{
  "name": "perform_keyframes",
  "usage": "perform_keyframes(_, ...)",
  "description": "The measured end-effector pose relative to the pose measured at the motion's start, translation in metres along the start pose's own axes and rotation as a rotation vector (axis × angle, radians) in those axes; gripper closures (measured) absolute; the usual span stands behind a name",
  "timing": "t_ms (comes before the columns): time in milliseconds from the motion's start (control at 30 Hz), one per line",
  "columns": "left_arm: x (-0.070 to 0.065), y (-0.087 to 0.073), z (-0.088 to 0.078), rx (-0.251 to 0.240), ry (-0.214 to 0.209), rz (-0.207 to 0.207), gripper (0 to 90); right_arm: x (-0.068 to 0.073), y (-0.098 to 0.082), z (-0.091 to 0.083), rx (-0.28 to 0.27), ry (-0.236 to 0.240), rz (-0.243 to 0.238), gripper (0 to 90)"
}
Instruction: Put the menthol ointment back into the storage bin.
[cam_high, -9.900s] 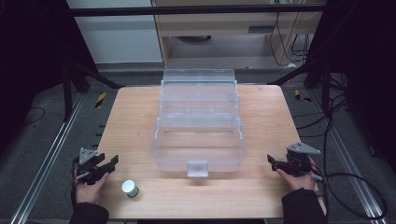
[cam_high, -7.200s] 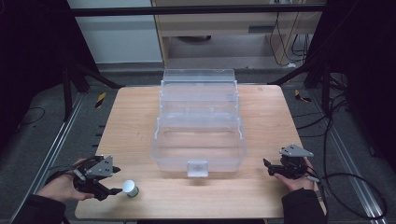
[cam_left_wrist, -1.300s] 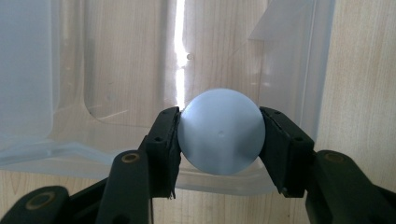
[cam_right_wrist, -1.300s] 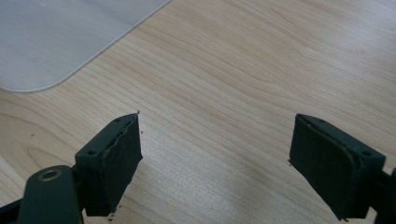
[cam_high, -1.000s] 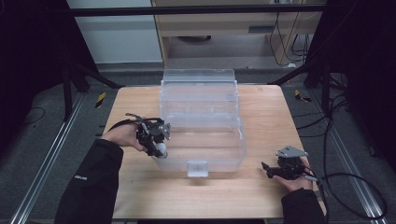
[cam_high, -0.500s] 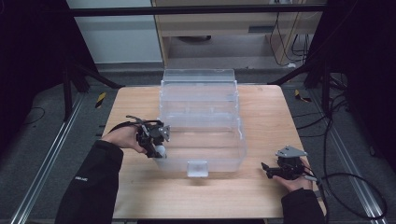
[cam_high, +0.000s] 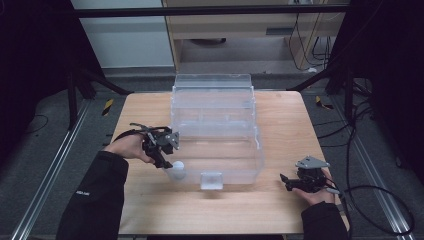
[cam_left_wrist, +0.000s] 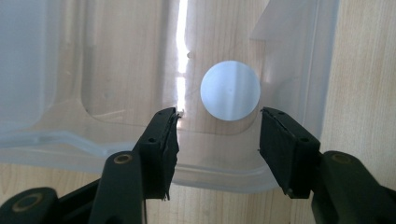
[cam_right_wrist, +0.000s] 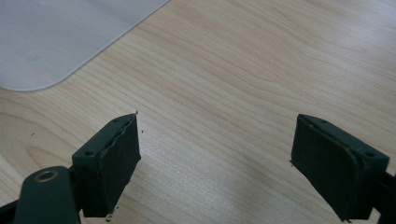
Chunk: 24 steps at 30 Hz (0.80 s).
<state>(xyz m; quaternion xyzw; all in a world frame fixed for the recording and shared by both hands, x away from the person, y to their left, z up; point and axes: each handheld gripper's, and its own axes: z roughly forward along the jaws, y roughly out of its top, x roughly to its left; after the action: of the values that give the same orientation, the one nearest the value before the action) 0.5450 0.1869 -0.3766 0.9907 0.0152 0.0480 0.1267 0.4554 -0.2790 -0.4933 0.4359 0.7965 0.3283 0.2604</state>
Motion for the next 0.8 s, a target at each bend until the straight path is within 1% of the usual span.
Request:
perform_keyframes(167, -0.004, -0.006, -0.018, -0.077, 0.052, -0.032, 44.5, 0.0, 0.0, -0.001, -0.004, -0.002, 0.015, 15.8)
perform_keyframes(233, -0.006, -0.009, -0.024, -0.109, 0.074, -0.057, 42.6, -0.001, 0.0, -0.002, -0.011, -0.003, 0.015, 15.8)
perform_keyframes(267, -0.007, -0.011, -0.028, -0.121, 0.088, -0.076, 41.6, -0.001, 0.0, -0.002, -0.01, -0.003, 0.021, 15.9)
perform_keyframes(300, -0.009, -0.013, -0.031, -0.144, 0.105, -0.098, 40.6, -0.001, 0.0, -0.003, -0.013, -0.003, 0.018, 15.9)
perform_keyframes(367, -0.011, -0.019, -0.038, -0.178, 0.136, -0.129, 39.3, -0.001, 0.0, -0.004, -0.011, -0.006, 0.029, 16.0)
perform_keyframes(400, -0.012, -0.022, -0.04, -0.206, 0.154, -0.151, 38.9, -0.002, 0.0, -0.004, -0.014, -0.004, 0.027, 16.0)
perform_keyframes(467, -0.015, -0.028, -0.045, -0.235, 0.184, -0.19, 37.4, -0.002, 0.0, -0.004, -0.016, -0.005, 0.031, 16.1)
perform_keyframes(567, -0.02, -0.039, -0.049, -0.283, 0.229, -0.268, 34.5, -0.003, 0.0, -0.004, -0.017, -0.008, 0.033, 16.3)
perform_keyframes(600, -0.022, -0.043, -0.05, -0.301, 0.235, -0.298, 33.5, -0.003, -0.001, -0.004, -0.016, -0.008, 0.032, 16.3)
perform_keyframes(700, -0.03, -0.055, -0.051, -0.356, 0.265, -0.374, 31.3, -0.003, -0.001, -0.005, -0.017, -0.006, 0.045, 16.3)
perform_keyframes(733, -0.033, -0.059, -0.049, -0.382, 0.28, -0.396, 30.6, -0.003, 0.0, -0.006, -0.016, -0.007, 0.048, 16.3)
perform_keyframes(767, -0.037, -0.063, -0.047, -0.393, 0.299, -0.42, 28.4, -0.003, 0.0, -0.006, -0.017, -0.008, 0.047, 16.3)
perform_keyframes(800, -0.04, -0.066, -0.045, -0.404, 0.31, -0.444, 27.1, -0.003, 0.0, -0.006, -0.016, -0.009, 0.048, 16.3)
